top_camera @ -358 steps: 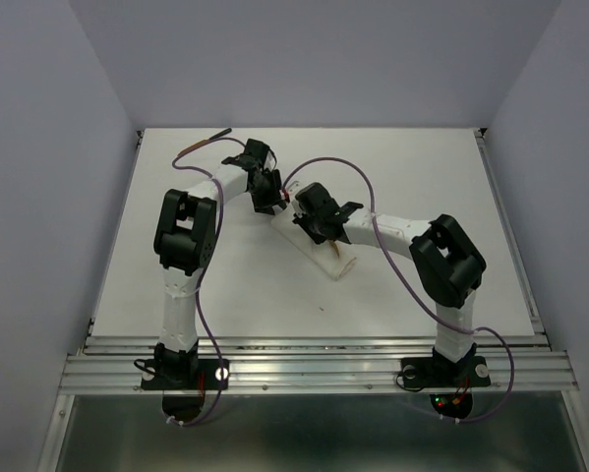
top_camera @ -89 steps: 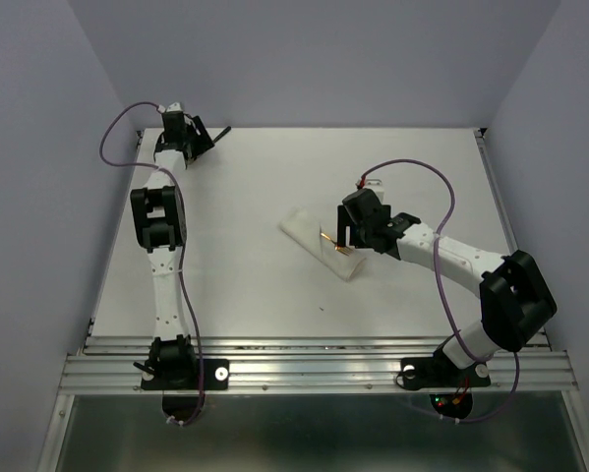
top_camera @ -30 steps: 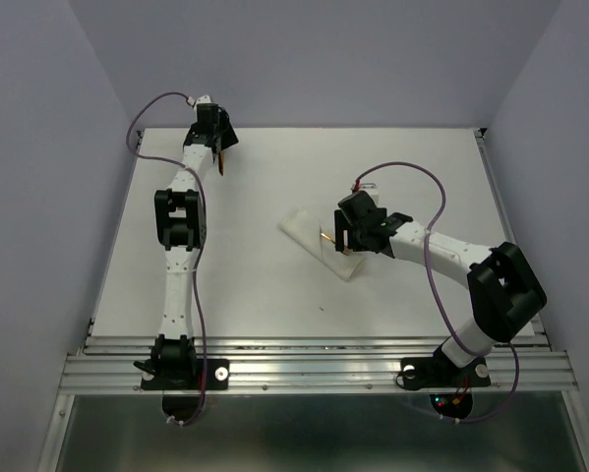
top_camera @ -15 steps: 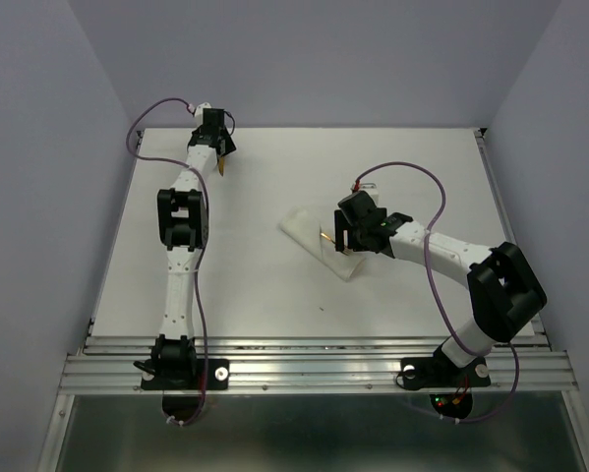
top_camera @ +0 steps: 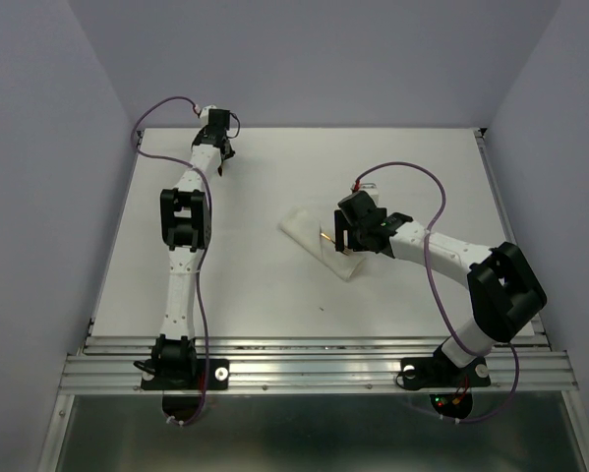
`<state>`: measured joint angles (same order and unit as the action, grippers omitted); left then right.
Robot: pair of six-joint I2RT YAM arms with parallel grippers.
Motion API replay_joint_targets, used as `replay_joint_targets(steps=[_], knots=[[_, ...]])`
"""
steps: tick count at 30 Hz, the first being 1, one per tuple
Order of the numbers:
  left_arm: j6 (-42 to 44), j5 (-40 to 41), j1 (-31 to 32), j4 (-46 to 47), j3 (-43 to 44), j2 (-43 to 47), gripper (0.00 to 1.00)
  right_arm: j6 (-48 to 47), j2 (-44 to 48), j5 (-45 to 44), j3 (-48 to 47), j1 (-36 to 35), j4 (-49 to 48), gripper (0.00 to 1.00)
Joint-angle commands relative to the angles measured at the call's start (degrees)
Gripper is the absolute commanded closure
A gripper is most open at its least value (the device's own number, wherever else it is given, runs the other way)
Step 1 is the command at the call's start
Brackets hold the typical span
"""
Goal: Fold the napkin into a case and place the utensils inside
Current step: Move the knife to the corner of the board.
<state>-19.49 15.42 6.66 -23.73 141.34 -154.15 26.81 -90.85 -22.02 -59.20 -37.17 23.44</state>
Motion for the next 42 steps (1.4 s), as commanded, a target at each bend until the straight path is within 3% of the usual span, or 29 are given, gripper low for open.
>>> replay_joint_targets(steps=[1,16,20,28,33,36,42], knots=[[1.38,-0.21,0.38,-7.48,-1.76,3.32,0.66,0.26,1.73,-0.3,-1.62,0.08,-1.82,0.16],[1.73,-1.79,2.39,-8.09,-13.27,11.14,0.73,0.26,2.34,0.05,-1.18,0.08,-2.08,0.16],[1.12,-2.06,4.06,-8.35,-20.56,15.36,0.76,-0.09,2.69,0.49,-1.09,0.08,-2.26,0.16],[-4.59,-2.85,8.9,-4.58,-44.98,26.51,0.74,-1.32,4.19,1.1,-1.27,0.08,-2.52,0.16],[-9.51,-3.3,10.57,-2.29,-58.35,35.83,0.66,-1.41,5.85,2.33,0.13,0.08,-3.14,0.16],[-10.57,-3.47,11.18,-1.94,-63.1,41.02,0.55,-1.41,6.65,3.21,0.84,0.08,-3.75,0.16],[-9.78,-1.54,11.19,-3.61,-61.9,45.86,0.33,-0.26,8.49,4.26,1.98,0.08,-6.3,0.16]])
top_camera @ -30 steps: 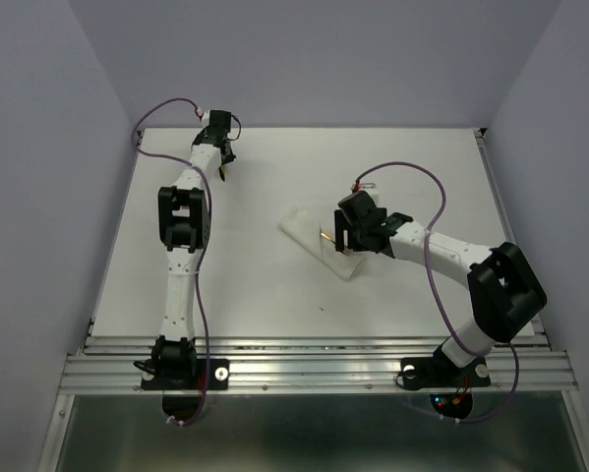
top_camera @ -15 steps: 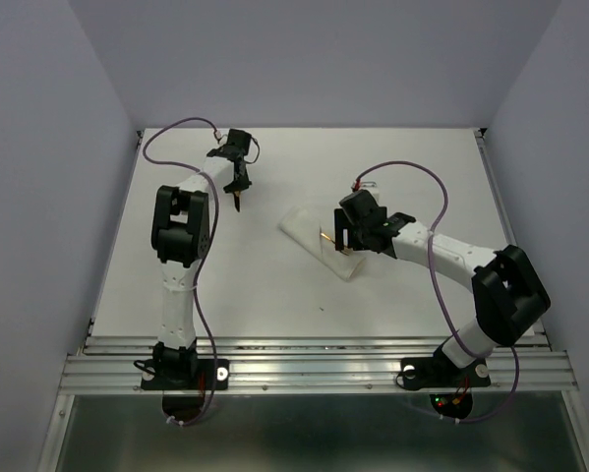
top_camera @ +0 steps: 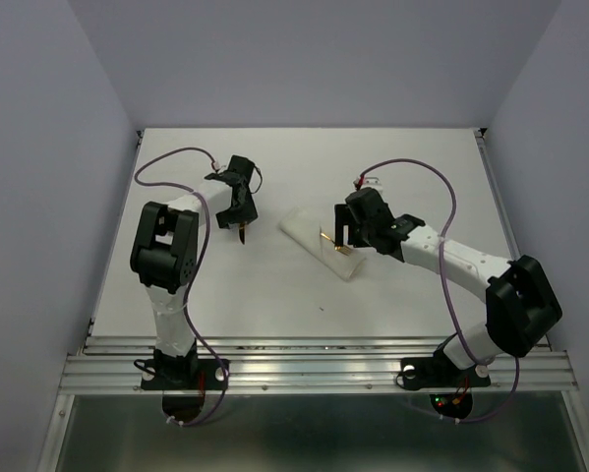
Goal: Fold the napkin into a case and place the utensils inside
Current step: Move the knife to the corner of the board, then pick up the knife from the center of the board.
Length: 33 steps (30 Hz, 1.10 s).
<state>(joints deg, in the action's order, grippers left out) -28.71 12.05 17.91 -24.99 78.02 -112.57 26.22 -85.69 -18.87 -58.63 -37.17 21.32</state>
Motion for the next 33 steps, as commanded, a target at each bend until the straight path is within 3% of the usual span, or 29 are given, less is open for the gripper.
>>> replay_joint_targets(steps=[1,15,25,31,33], knots=[[0.22,2.18,-0.07,-2.34,2.22,4.12,0.33,0.41,3.95,1.38,1.59,0.08,-4.62,0.16],[3.05,6.4,-0.16,-8.49,25.86,-13.81,0.41,2.61,4.83,2.79,1.68,-0.45,-3.22,0.16],[2.43,7.19,-0.42,-6.56,22.09,-12.76,0.43,3.14,3.69,2.88,1.68,-0.45,-2.78,0.16],[3.04,5.79,-0.69,-5.51,20.68,-13.2,0.58,2.79,2.02,-2.04,0.89,-0.45,-3.04,0.18],[3.39,4.91,-0.69,-5.42,20.68,-13.29,0.74,1.48,-0.51,-2.75,-0.51,1.12,-2.95,0.2]])
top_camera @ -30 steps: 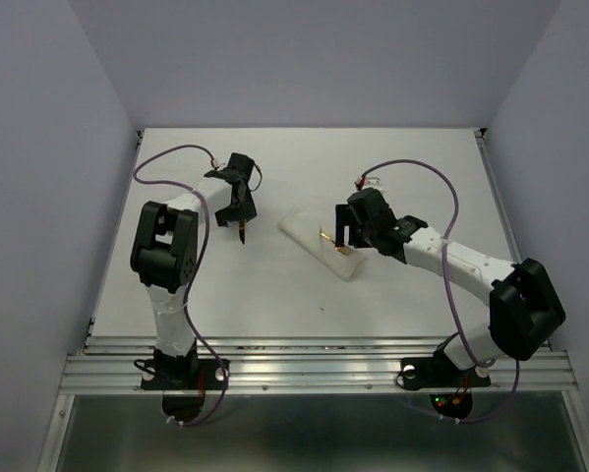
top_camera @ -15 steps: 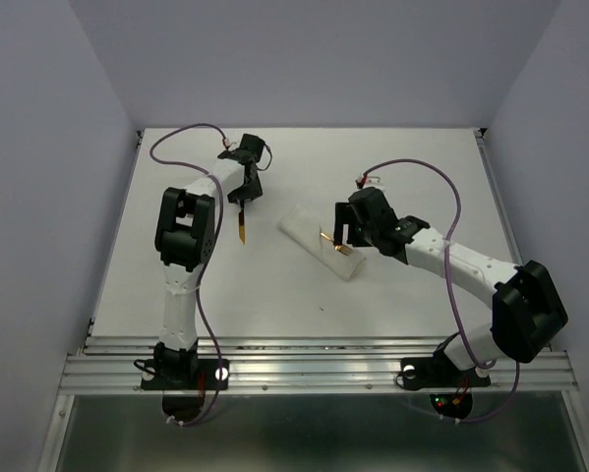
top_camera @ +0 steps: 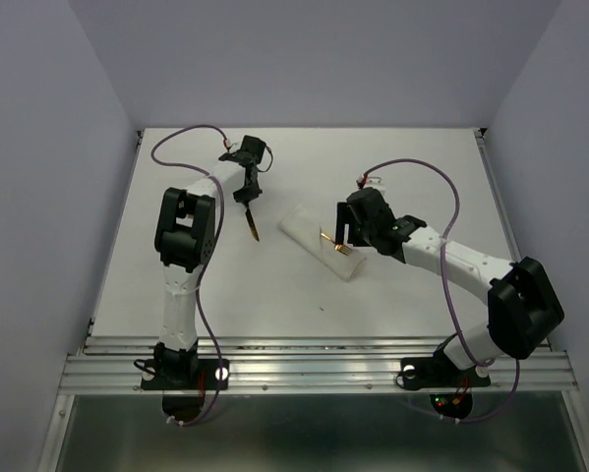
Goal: Fold the napkin into a case and place the utensils inside
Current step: Pick up the knife from the center of the board.
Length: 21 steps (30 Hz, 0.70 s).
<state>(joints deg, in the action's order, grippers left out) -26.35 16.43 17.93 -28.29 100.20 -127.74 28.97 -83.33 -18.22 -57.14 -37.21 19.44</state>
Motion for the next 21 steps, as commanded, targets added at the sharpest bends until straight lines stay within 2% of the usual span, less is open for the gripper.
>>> replay_joint_targets(steps=[1,3,4,6,8,14,16,21], knots=[[1.12,0.28,-0.71,-2.12,-1.59,2.06,0.79,-1.55,-3.76,-2.88,-2.35,2.31,-1.16,0.21],[1.3,-0.69,-0.71,-1.77,-1.76,2.85,0.95,-1.55,-5.61,0.89,-2.88,5.55,-1.51,0.26],[1.91,-0.95,-0.71,-1.68,-1.94,3.63,1.0,-1.2,-7.27,2.47,-2.88,9.05,-1.95,0.32],[2.44,-2.18,-0.71,-1.24,-2.46,4.69,1.0,-1.11,-8.77,5.81,-2.88,12.58,-2.65,0.42],[2.79,-3.67,-0.71,-0.45,-3.08,6.97,1.0,-1.46,-11.14,5.57,-3.15,13.12,-2.48,0.58],[4.46,-5.35,-0.71,-1.32,-3.96,11.72,1.0,-3.31,-15.28,9.24,-0.87,13.13,-2.48,0.82],[5.34,-6.4,-0.71,-1.85,-4.05,13.38,1.0,-3.31,-15.37,9.78,0.19,11.99,-2.83,0.87],[8.23,-7.02,-0.62,-3.6,-4.32,17.17,1.0,-1.38,-13.88,10.92,3.0,4.54,-4.59,0.87]])
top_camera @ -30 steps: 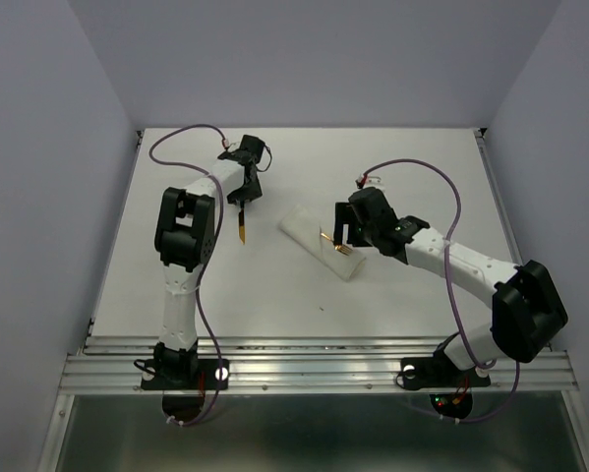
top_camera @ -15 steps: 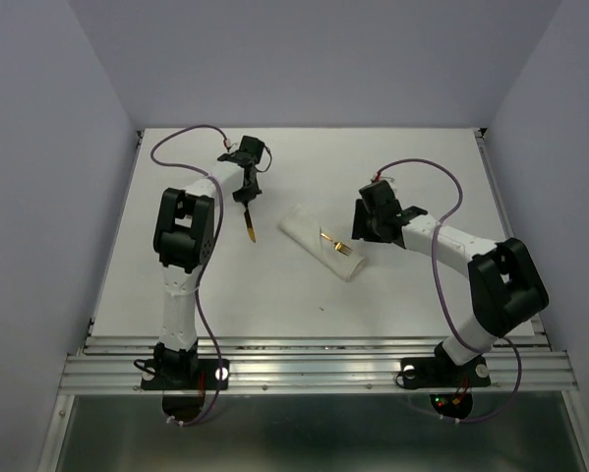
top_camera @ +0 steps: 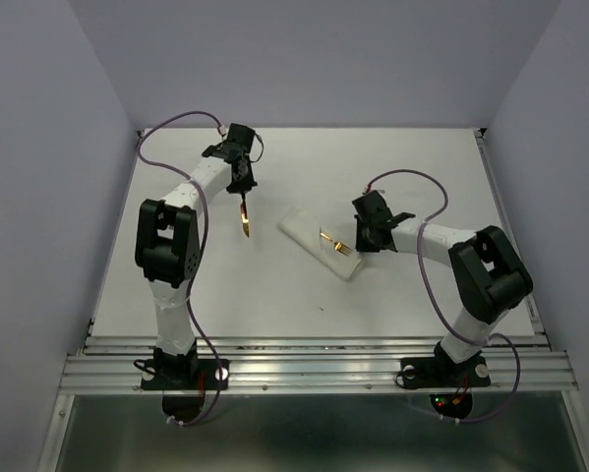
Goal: Fold the napkin into a case and place the utensils inside
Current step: Pick up the knife from the center of the board, then stuff the knife into the folded napkin.
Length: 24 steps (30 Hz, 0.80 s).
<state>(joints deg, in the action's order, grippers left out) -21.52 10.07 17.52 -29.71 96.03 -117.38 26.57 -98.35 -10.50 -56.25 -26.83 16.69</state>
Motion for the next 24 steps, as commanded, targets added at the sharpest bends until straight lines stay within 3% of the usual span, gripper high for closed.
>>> replay_joint_targets(steps=[1,8,18,24], knots=[[3.85,-0.66,-0.2,-2.62,-0.14,7.34,1.0,2.6,1.57,3.56,2.72,-6.82,-2.27,0.87],[6.22,-1.36,-0.2,-3.95,-0.23,10.68,1.0,8.67,1.93,4.87,2.46,-14.91,-5.78,0.87],[7.89,-4.97,-0.03,-5.0,0.31,13.05,1.0,7.9,-2.45,21.48,-3.67,-16.94,-15.46,0.85],[9.74,-5.32,2.78,-3.51,-8.48,19.11,1.0,6.66,-1.94,16.84,-5.98,-15.98,-13.26,0.82]])
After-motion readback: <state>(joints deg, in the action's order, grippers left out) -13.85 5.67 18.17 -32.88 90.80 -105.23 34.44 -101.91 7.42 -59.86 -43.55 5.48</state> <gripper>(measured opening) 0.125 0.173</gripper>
